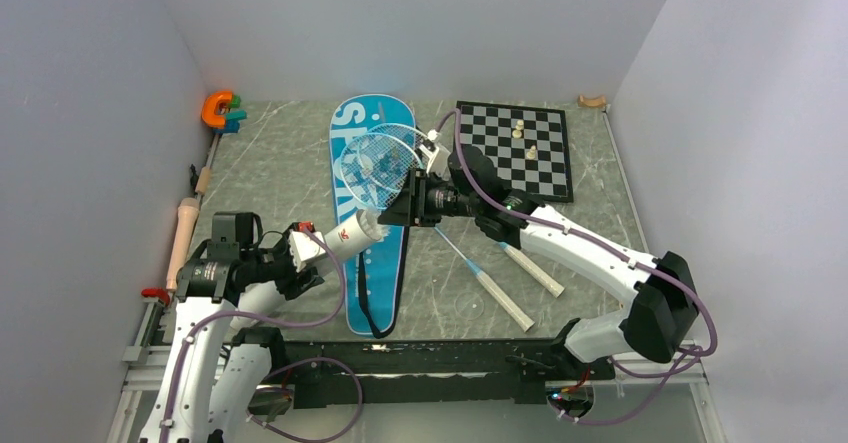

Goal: Pack up the badminton gear

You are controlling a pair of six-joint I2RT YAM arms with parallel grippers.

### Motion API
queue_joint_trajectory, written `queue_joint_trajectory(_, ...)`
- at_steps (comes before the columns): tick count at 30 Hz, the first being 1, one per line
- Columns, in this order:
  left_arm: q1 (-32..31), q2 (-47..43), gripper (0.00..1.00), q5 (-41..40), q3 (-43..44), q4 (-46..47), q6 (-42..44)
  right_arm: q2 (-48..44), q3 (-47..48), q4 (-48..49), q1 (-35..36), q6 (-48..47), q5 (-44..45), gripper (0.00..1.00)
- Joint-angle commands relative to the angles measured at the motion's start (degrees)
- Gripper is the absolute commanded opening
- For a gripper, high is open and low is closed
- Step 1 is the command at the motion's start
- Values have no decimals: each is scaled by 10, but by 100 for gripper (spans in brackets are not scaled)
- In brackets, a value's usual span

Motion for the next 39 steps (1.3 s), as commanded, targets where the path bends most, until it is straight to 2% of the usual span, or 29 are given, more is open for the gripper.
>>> queue_joint_trajectory(1, -2, -4, 38, 28, 16, 10, 3, -25, 36, -53, -11, -52, 10, 44)
queue_joint_trajectory(14, -2, -2, 39, 35, 26, 4, 0, 23, 83, -92, 4, -95, -4, 43)
queue_joint_trajectory(22, -2, -4, 40, 51, 33, -3, -3, 60, 113, -133, 29, -123, 28, 39)
queue_joint_trajectory(27, -3, -6, 40, 57, 39, -6, -4, 70, 125, -145, 48, -138, 50, 49)
queue_joint_trajectory(37, -9, -9, 40, 63, 49, -7, -13, 115, 146, -125, 87, -132, 45, 56)
queue_joint_trajectory(39, -10, -8, 40, 62, 49, -8, -12, 113, 147, -126, 86, -134, 45, 63)
